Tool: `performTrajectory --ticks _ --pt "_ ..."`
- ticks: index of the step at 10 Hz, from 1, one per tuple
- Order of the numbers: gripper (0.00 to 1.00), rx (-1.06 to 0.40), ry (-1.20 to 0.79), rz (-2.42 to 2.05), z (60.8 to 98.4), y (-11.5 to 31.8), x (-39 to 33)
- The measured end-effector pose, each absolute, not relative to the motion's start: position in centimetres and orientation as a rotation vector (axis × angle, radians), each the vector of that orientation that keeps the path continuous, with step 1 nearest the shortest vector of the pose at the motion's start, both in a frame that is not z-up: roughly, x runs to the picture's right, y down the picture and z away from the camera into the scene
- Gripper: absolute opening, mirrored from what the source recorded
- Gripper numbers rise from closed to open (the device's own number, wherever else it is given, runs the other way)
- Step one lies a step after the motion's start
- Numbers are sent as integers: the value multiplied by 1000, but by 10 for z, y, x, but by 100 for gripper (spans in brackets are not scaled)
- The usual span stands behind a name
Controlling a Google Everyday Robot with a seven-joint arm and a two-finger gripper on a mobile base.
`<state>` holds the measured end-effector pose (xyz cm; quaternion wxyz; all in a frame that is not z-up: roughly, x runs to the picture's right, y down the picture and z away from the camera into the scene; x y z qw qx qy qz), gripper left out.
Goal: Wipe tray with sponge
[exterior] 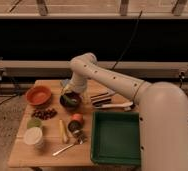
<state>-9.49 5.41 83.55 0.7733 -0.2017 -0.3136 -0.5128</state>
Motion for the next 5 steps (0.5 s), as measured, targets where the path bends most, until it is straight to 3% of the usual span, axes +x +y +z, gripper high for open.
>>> performTrajectory --ticks 5 --pt "80 -368 -639 -1082 879 -1 -78"
